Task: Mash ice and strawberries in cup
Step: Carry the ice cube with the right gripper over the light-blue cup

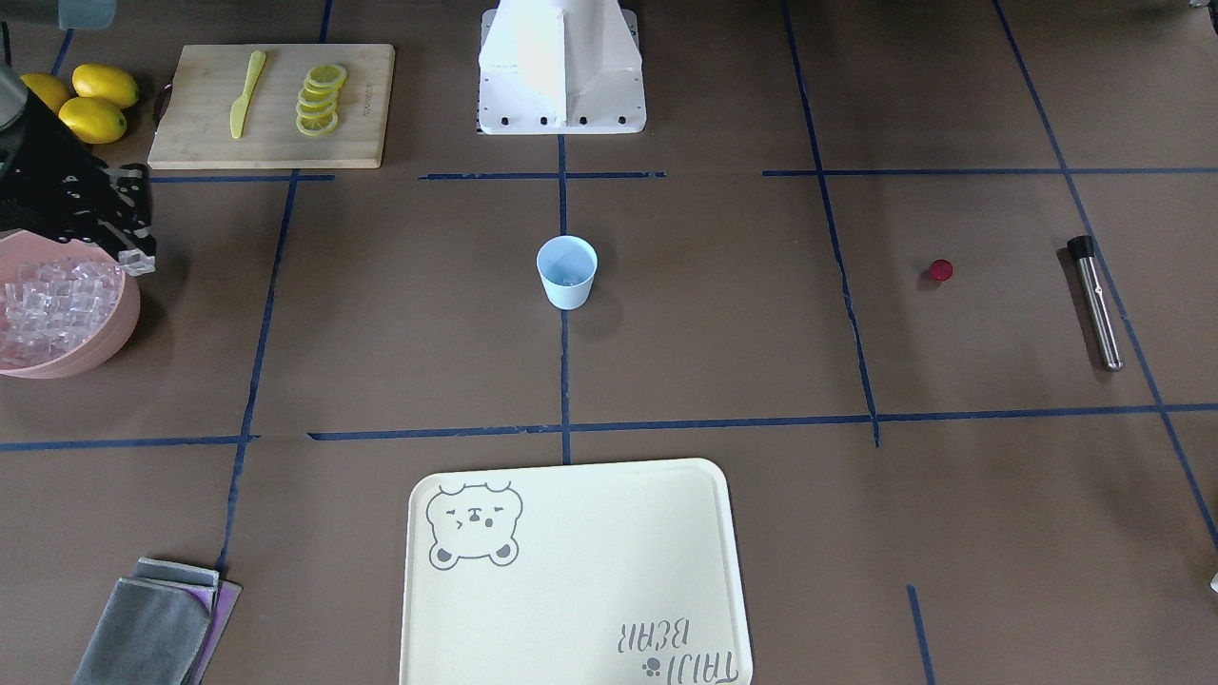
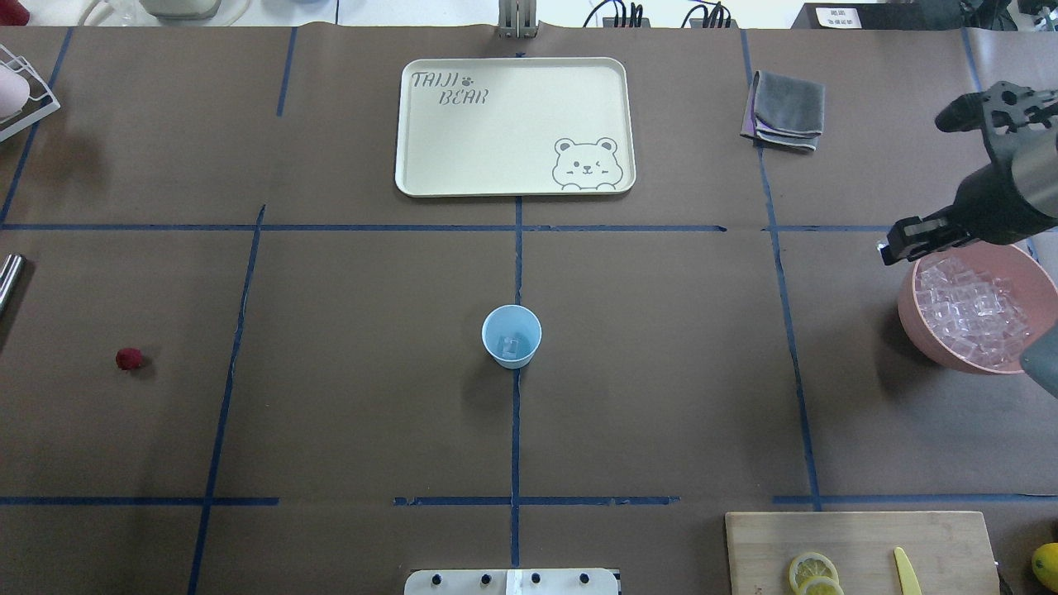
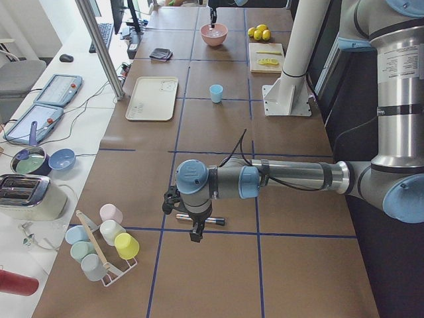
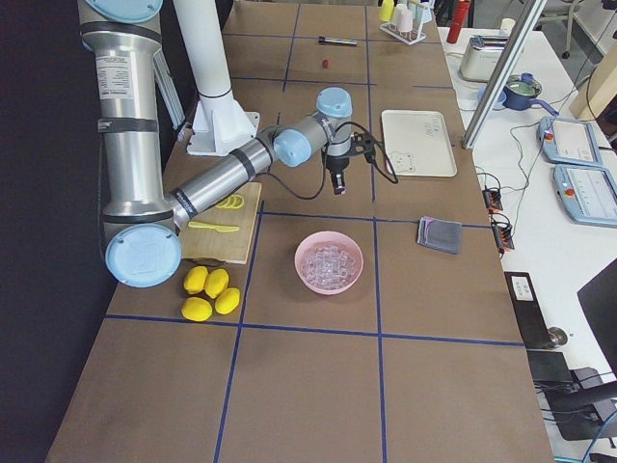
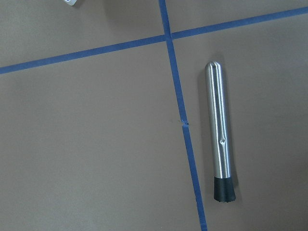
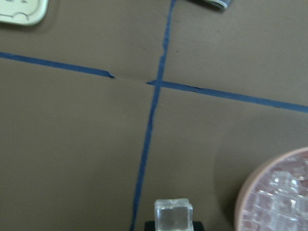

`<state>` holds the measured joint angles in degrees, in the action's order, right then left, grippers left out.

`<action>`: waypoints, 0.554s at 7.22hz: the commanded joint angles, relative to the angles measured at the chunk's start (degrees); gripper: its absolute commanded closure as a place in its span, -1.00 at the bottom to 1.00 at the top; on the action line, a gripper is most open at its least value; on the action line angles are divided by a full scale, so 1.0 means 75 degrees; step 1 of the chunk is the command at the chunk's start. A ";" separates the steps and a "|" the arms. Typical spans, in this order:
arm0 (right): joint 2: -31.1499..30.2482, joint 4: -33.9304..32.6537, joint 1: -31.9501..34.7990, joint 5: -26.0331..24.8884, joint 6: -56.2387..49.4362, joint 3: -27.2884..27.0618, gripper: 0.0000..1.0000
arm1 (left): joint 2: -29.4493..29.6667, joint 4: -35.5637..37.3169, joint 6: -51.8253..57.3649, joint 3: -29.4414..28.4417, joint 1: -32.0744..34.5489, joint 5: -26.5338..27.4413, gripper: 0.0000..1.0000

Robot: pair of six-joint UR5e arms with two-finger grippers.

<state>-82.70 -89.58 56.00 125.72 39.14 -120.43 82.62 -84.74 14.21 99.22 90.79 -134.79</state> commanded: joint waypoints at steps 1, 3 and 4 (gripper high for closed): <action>0.2180 -0.1255 -0.1146 -0.0446 0.1409 0.0351 0.92 | 0.0000 -0.0009 0.0004 0.0036 0.0000 0.0007 -1.00; 0.3663 -0.1848 -0.2539 -0.1828 0.3095 0.0913 0.92 | 0.0000 -0.0009 0.0016 0.0060 0.0000 0.0007 -1.00; 0.4143 -0.1848 -0.3021 -0.2274 0.3705 0.1183 0.92 | 0.0000 -0.0009 0.0016 0.0060 0.0012 0.0007 -1.00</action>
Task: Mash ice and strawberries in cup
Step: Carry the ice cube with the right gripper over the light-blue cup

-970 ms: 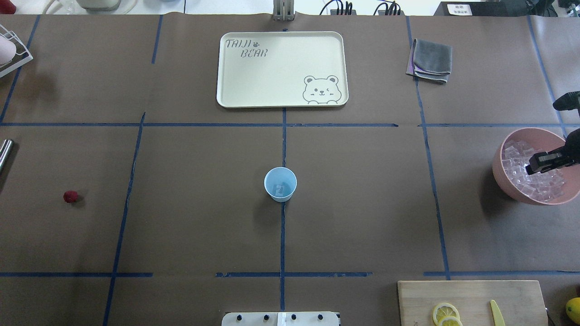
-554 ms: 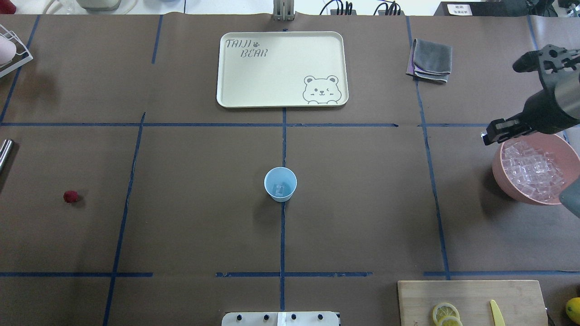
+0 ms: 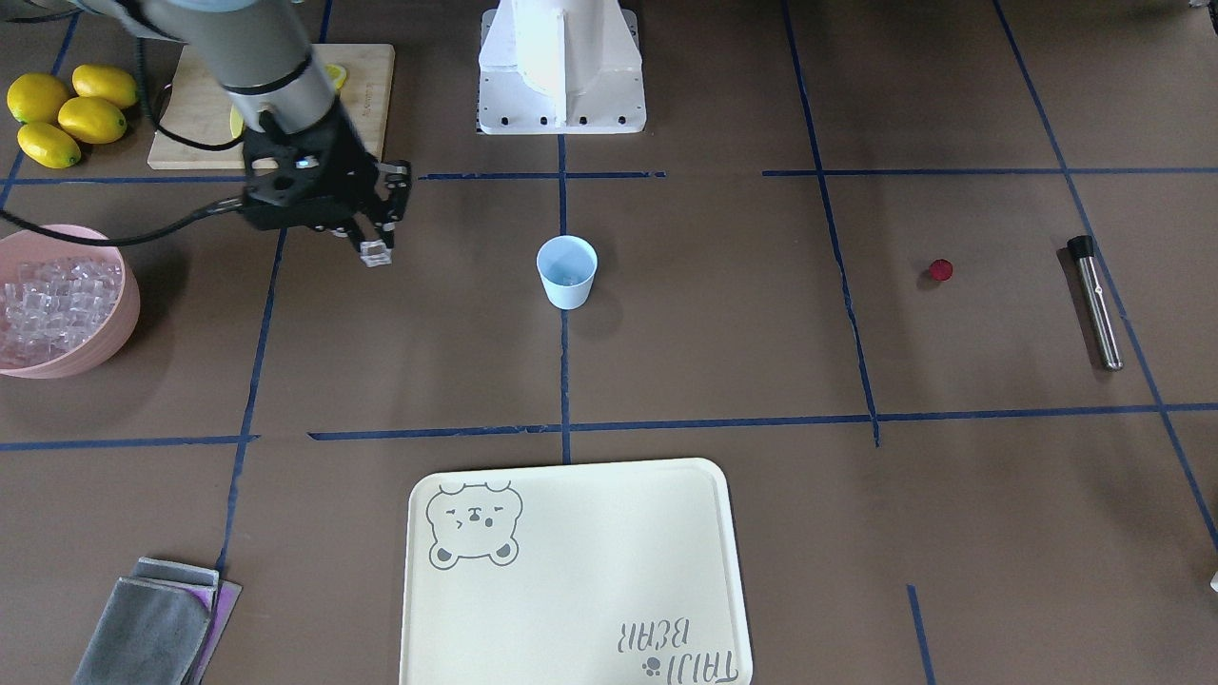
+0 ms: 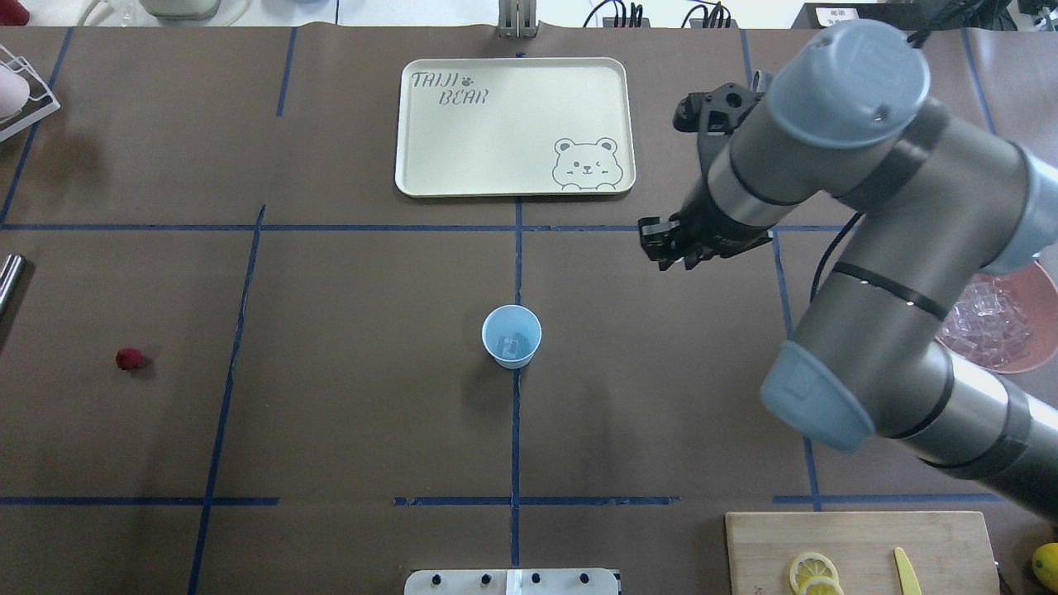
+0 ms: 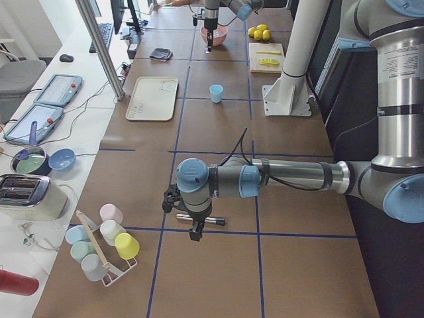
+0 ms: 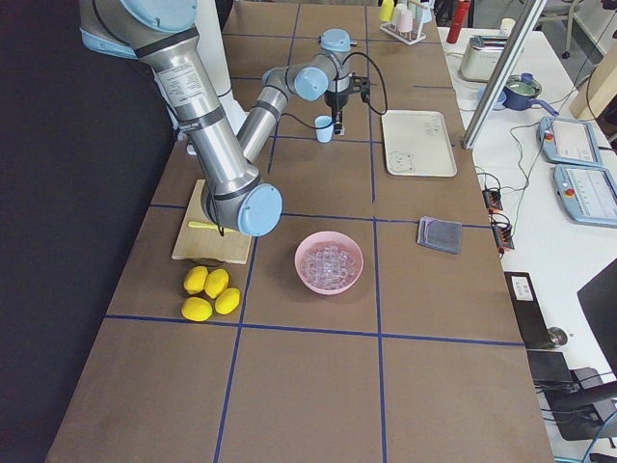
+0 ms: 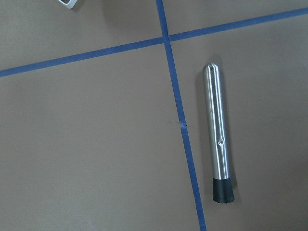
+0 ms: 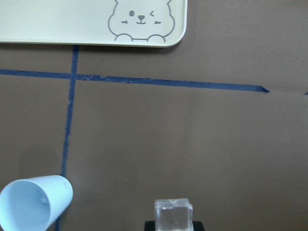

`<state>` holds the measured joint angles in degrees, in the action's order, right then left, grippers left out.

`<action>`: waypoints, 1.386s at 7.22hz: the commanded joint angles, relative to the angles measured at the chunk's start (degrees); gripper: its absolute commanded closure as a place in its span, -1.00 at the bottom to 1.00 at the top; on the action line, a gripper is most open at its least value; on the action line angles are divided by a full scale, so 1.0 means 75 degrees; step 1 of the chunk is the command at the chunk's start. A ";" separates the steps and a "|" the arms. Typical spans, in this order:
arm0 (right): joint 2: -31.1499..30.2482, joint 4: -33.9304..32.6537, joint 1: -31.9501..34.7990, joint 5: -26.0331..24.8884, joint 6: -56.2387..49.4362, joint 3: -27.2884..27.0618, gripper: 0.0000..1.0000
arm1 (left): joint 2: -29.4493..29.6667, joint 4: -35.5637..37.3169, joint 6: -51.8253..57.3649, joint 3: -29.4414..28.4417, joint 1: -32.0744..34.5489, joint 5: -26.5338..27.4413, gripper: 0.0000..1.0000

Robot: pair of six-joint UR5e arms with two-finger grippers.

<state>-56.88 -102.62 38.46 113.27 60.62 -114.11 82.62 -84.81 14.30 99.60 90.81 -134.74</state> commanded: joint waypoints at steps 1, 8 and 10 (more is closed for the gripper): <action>0.1378 -0.0099 -0.1116 -0.1025 0.1428 0.0912 0.92 | 0.0000 0.0011 0.0004 -0.0003 -0.0002 0.0000 -1.00; 0.2088 0.0497 -0.1988 -0.1896 0.2067 0.2510 -0.95 | 0.0000 0.0035 0.0004 -0.0073 -0.0002 0.0000 -1.00; 0.2088 0.0499 -0.1976 -0.1885 0.2055 0.2500 -0.97 | 0.0000 0.0035 0.0016 -0.0073 -0.0002 -0.0011 -1.00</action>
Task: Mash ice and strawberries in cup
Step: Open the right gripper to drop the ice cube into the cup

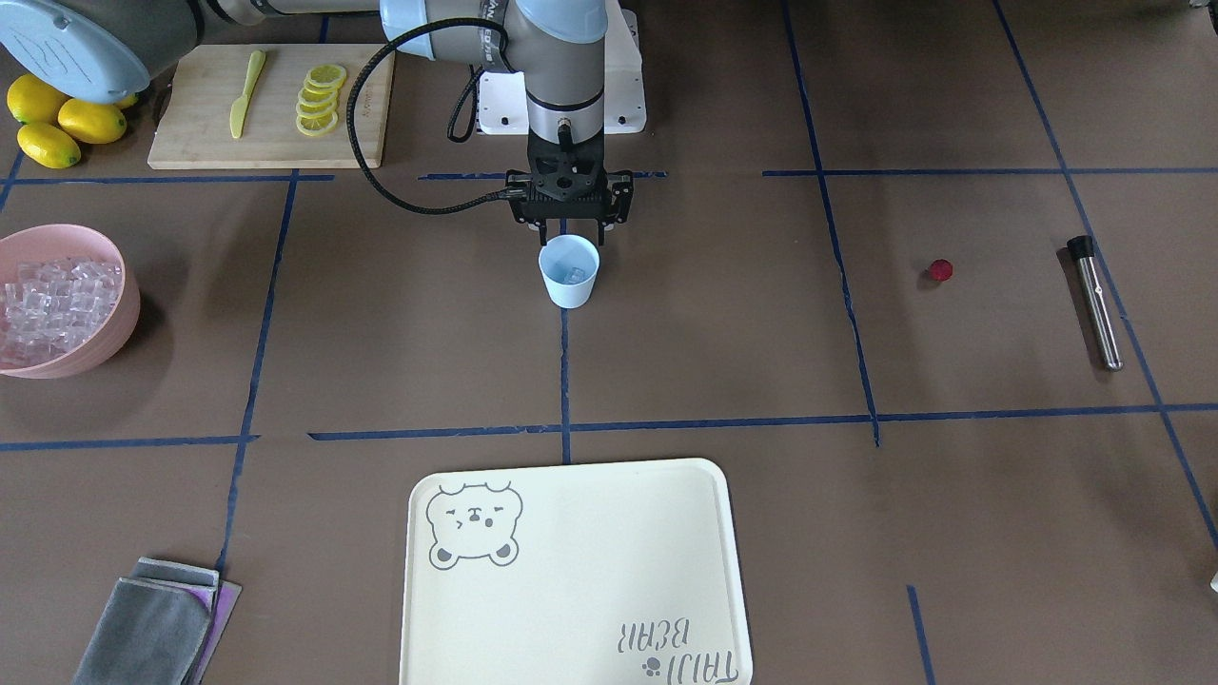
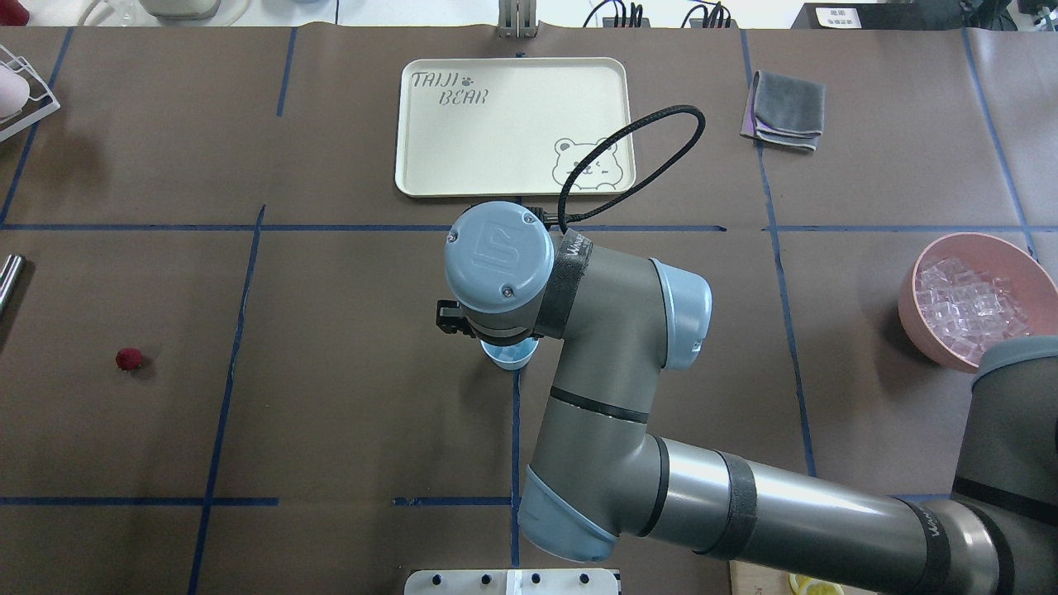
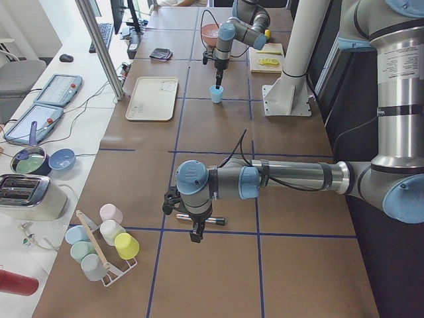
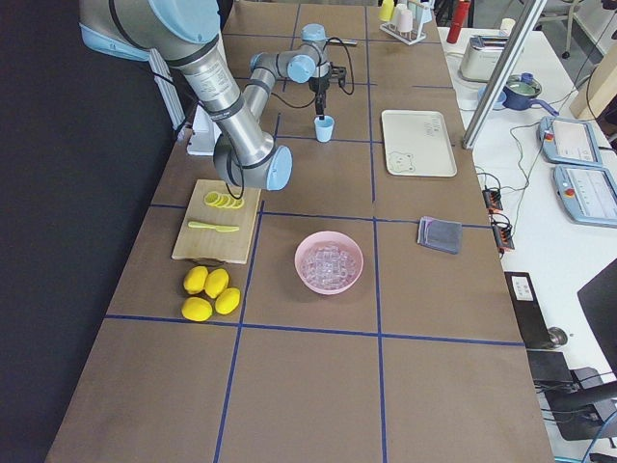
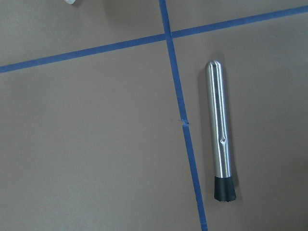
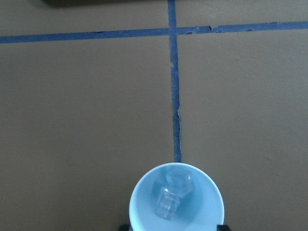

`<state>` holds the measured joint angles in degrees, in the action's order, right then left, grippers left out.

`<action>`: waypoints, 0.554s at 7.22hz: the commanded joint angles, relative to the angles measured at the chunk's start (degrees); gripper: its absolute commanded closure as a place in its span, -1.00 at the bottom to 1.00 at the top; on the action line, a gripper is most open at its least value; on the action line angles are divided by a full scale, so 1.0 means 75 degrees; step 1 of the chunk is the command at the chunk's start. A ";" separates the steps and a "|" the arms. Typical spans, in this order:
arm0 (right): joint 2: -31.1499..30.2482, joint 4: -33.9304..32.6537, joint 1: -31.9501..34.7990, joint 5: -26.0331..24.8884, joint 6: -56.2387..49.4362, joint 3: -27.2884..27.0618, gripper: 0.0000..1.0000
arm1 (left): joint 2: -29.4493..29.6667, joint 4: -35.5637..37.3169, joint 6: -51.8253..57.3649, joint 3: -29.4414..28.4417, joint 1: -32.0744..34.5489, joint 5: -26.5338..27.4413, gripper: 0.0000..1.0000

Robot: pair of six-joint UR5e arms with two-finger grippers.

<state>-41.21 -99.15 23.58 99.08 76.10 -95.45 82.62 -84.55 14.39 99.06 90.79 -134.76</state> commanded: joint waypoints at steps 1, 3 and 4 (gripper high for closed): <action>-0.0013 0.0037 0.0136 0.0043 -0.0068 -0.0070 -0.97 | 0.0000 0.0000 0.0004 0.0000 0.0000 0.0002 -1.00; -0.0466 -0.0010 0.0976 0.0683 -0.0487 -0.0419 -0.98 | 0.0000 -0.0012 0.0004 0.0000 0.0000 0.0003 -1.00; -0.1537 -0.0010 0.1515 0.1210 -0.1349 -0.1455 -0.98 | 0.0000 -0.0012 0.0004 0.0000 0.0000 0.0003 -1.00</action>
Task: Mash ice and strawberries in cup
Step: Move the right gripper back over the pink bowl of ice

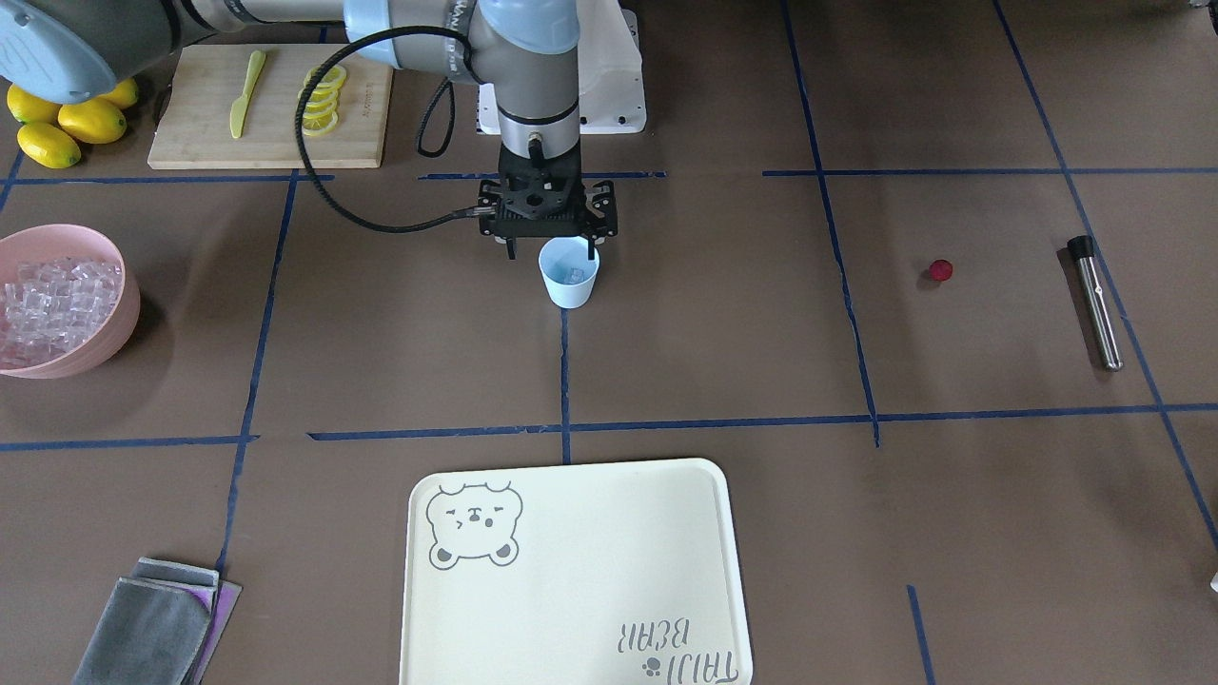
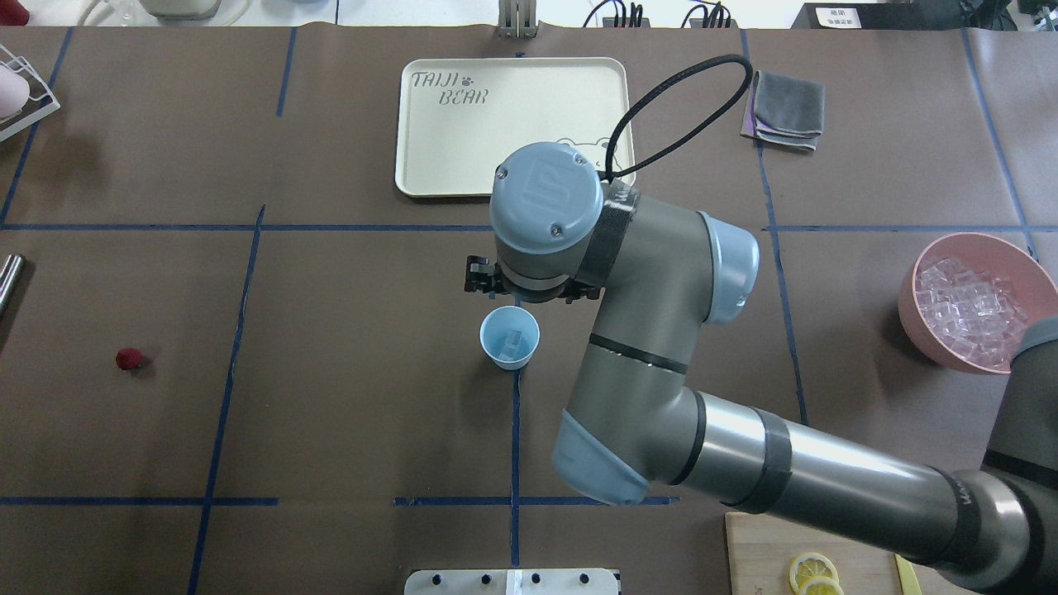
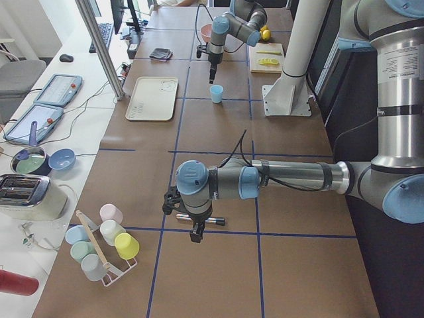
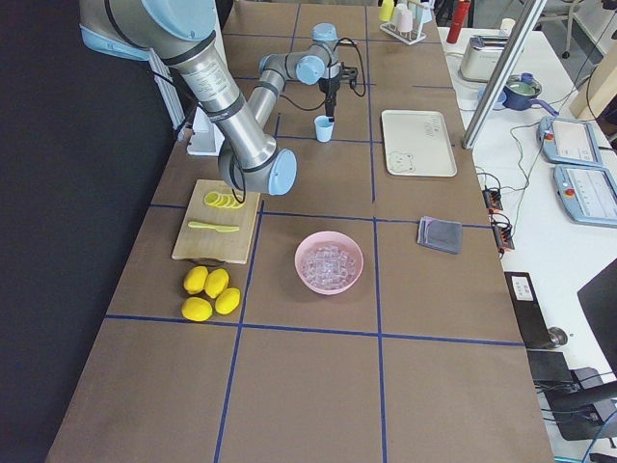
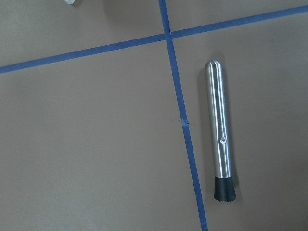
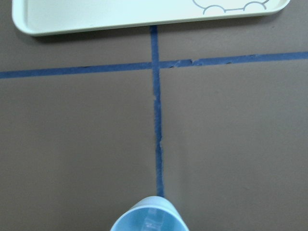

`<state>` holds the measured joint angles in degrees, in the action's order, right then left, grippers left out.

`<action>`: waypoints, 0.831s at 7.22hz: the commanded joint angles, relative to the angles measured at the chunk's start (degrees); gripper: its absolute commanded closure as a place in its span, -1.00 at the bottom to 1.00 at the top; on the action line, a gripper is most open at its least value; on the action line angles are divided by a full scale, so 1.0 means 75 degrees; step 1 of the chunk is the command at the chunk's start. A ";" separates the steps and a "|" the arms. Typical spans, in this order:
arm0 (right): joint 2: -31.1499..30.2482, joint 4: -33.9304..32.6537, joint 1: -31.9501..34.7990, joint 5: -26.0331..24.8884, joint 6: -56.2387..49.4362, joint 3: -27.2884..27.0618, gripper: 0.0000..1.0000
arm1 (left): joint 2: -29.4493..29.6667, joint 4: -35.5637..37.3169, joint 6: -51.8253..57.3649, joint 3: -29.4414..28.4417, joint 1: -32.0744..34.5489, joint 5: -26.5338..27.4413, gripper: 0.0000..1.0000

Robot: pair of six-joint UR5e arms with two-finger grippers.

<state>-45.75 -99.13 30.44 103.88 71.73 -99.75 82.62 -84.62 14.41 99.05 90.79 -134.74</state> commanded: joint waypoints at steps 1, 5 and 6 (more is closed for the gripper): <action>-0.2115 -0.0001 0.1058 0.0831 -0.1586 -0.1993 -0.98 | 0.0000 -0.0002 0.0000 0.0012 0.0000 -0.0011 -1.00; -0.4969 0.0046 0.3622 0.2283 -0.5685 -0.2790 -0.98 | 0.0000 -0.0002 0.0000 0.0024 0.0000 -0.0011 -1.00; -0.5531 0.0057 0.4093 0.2461 -0.6578 -0.2790 -0.98 | 0.0000 -0.0002 0.0000 0.0059 0.0000 -0.0011 -1.00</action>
<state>-81.99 -98.76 55.96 119.96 31.37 -120.48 82.62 -84.61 14.41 99.29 90.79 -134.82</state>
